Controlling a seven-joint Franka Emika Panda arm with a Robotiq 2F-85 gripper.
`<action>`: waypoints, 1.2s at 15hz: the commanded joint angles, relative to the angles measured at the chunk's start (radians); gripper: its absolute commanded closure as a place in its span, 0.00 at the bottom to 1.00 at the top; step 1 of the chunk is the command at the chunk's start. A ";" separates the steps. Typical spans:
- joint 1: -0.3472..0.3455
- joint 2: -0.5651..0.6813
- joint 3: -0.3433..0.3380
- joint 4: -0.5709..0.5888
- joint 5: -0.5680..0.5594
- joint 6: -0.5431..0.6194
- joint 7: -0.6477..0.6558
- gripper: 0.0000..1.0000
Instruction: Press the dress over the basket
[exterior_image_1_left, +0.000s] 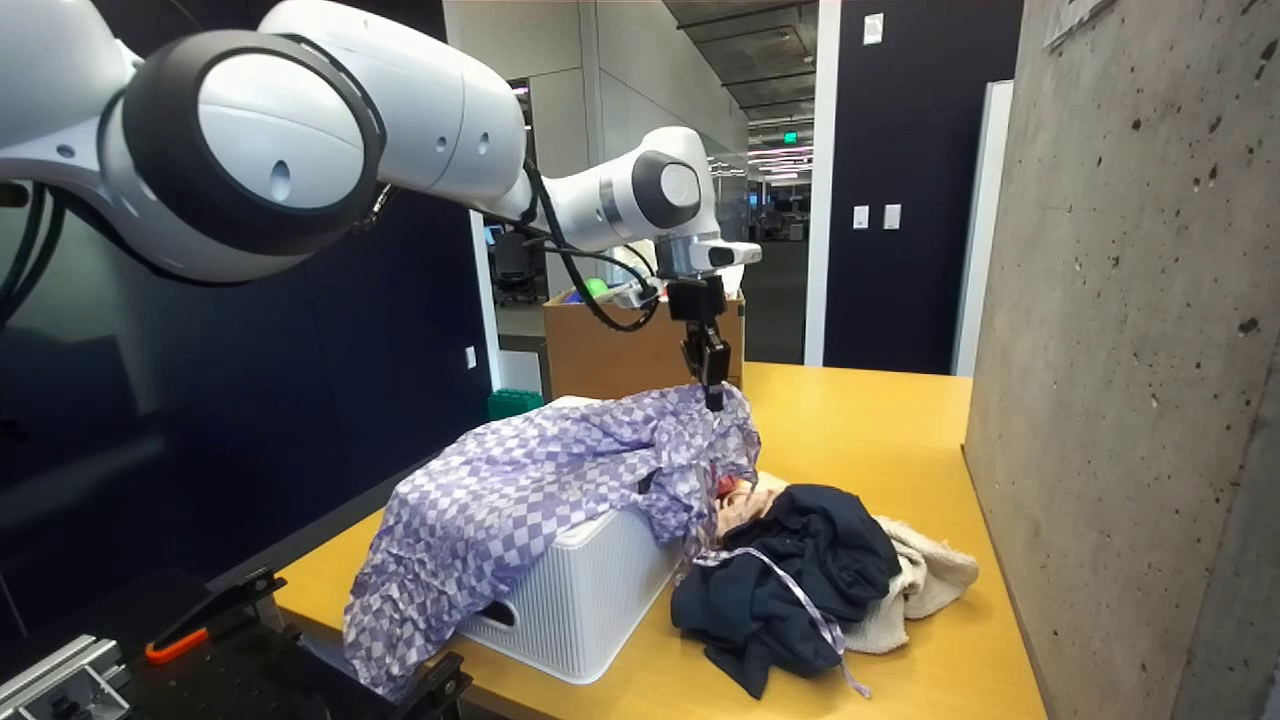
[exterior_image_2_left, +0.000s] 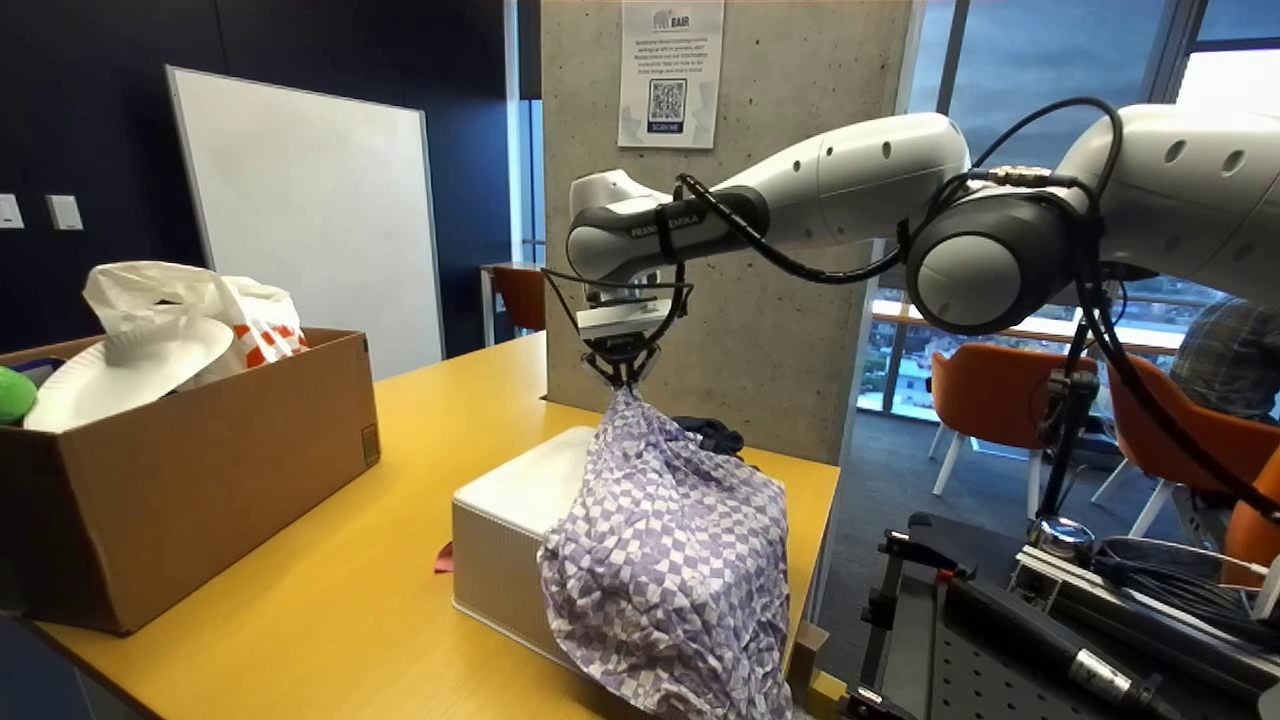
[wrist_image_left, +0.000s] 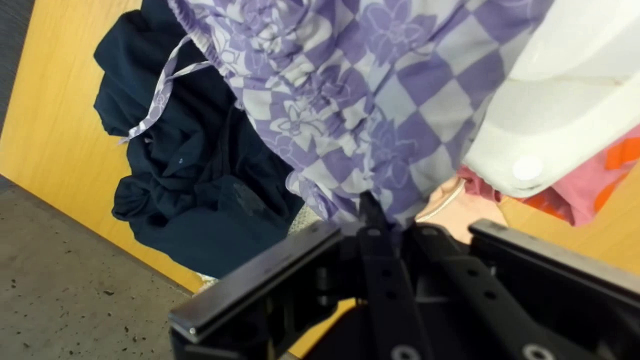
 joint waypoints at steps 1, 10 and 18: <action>-0.004 0.018 -0.025 0.047 -0.027 -0.001 -0.023 0.99; 0.008 0.047 -0.040 0.064 -0.051 0.245 -0.029 0.99; 0.023 0.035 0.010 0.050 -0.017 0.279 -0.080 0.49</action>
